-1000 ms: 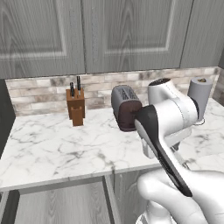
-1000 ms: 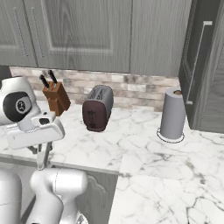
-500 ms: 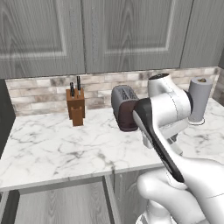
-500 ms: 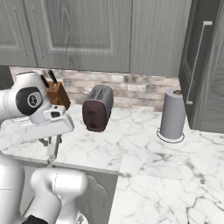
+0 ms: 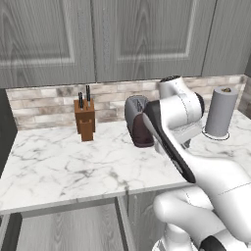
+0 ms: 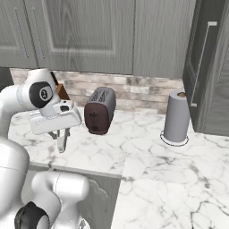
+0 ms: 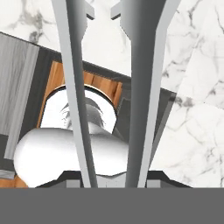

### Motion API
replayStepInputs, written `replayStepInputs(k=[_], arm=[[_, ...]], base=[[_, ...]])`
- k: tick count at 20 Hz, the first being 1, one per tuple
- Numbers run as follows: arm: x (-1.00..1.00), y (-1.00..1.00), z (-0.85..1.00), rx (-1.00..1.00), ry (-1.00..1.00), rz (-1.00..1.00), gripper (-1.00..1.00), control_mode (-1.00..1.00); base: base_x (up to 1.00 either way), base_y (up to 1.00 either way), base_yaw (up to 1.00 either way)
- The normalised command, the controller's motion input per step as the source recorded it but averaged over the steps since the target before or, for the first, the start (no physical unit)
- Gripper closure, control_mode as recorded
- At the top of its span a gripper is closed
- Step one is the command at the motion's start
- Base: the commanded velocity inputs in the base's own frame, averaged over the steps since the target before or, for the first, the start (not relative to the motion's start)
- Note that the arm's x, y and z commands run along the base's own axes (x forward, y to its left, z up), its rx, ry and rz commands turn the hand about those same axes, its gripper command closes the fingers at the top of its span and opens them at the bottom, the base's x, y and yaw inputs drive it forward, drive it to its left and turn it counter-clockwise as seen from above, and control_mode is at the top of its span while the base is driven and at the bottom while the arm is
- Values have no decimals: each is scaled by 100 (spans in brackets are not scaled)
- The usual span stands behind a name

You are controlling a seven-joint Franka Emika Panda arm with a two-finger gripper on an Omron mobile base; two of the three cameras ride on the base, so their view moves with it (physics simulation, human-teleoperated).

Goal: Take the tongs from the drawer on the left and place them on the dining counter next to the tray containing the hot dog.

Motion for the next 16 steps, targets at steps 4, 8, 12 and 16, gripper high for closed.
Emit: replayStepInputs(k=[4, 8, 12, 16], arm=[[10, -1, 0, 0, 0, 0, 100, -100], [0, 0, 0, 0, 0, 0, 100, -100], [0, 0, 0, 0, -12, -10, 100, -100], [0, 0, 0, 0, -20, -17, 100, -100]], base=[[0, 0, 0], [0, 0, 0], [0, 0, 0], [0, 0, 0]])
